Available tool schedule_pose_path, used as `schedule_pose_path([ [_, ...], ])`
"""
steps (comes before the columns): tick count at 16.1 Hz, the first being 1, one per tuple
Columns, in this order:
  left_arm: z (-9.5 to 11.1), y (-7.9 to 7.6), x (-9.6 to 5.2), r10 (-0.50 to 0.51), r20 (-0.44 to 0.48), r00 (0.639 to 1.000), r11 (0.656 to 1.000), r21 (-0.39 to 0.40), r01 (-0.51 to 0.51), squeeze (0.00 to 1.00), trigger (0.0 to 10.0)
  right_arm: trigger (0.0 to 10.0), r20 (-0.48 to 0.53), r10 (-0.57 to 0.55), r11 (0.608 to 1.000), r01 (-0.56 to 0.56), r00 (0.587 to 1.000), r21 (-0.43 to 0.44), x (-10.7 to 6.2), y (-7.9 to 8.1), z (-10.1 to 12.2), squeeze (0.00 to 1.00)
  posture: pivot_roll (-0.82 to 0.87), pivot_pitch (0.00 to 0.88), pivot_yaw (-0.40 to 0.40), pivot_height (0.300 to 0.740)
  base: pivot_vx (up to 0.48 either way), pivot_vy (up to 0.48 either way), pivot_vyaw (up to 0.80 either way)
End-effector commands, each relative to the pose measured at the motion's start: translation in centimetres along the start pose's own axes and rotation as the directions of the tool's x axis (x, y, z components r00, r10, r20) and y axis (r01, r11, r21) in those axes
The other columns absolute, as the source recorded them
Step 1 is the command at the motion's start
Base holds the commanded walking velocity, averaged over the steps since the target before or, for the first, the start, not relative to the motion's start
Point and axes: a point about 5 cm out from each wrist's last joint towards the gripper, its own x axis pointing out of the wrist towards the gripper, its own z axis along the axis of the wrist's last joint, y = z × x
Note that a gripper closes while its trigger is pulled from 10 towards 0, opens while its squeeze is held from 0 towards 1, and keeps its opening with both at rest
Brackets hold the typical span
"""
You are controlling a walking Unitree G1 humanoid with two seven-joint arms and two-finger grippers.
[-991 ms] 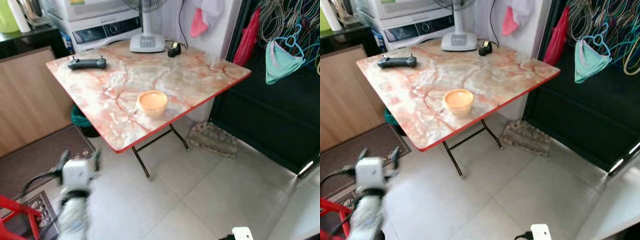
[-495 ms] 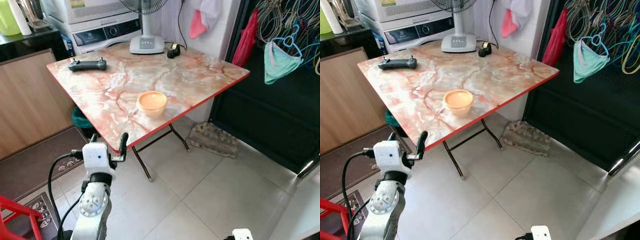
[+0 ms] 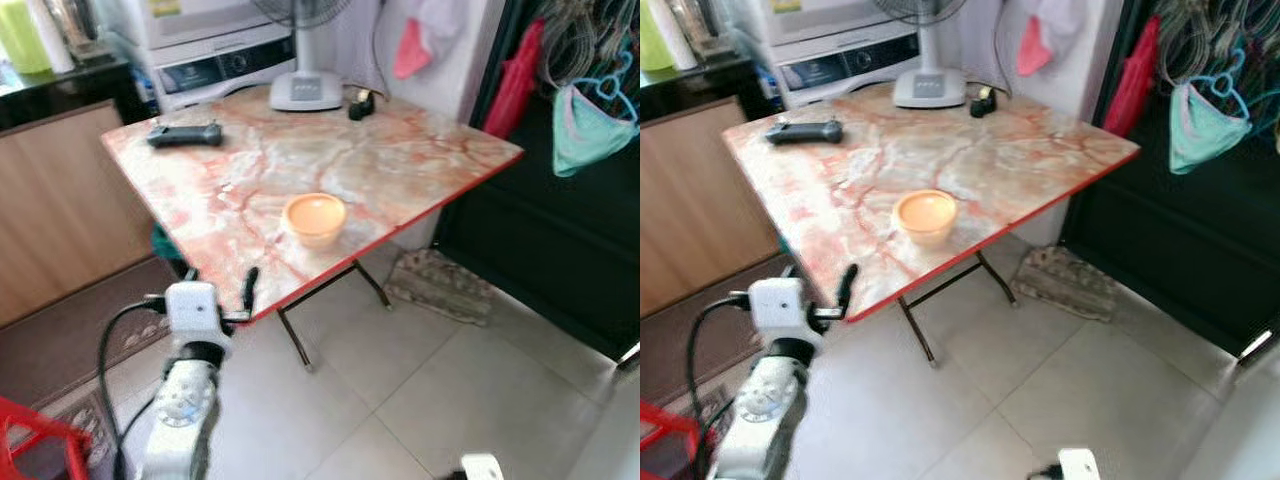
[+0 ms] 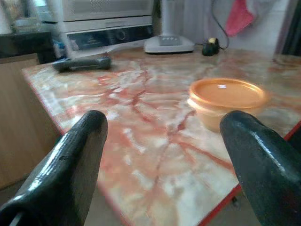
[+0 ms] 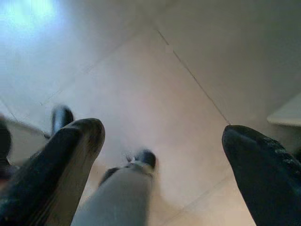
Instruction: Restocking fridge
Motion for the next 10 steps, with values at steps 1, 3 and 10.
schedule_pose_path([
  [1,0.38,-0.71,0.28,-0.019,0.007,1.000,1.000,-0.014,0.019,0.00,10.0,10.0,-0.028,-0.018,1.000,0.018,0.999,0.017,-0.27,-0.60,-1.04,0.00,0.05,0.000,0.016,0.740,0.341,0.000,0.00],
  [3,0.46,-0.68,0.31,-0.016,0.007,1.000,1.000,-0.012,0.016,0.00,10.0,10.0,-0.028,-0.018,1.000,0.019,0.999,0.016,-0.26,-0.59,-1.01,0.00,0.05,0.000,0.016,0.740,0.336,0.000,0.00],
  [10,0.93,-0.84,0.76,-0.004,0.018,1.000,1.000,-0.012,0.004,0.00,10.0,10.0,-0.022,-0.016,1.000,0.016,1.000,0.017,-0.23,-0.62,-0.75,0.00,0.06,0.000,0.013,0.740,0.337,0.000,0.00],
])
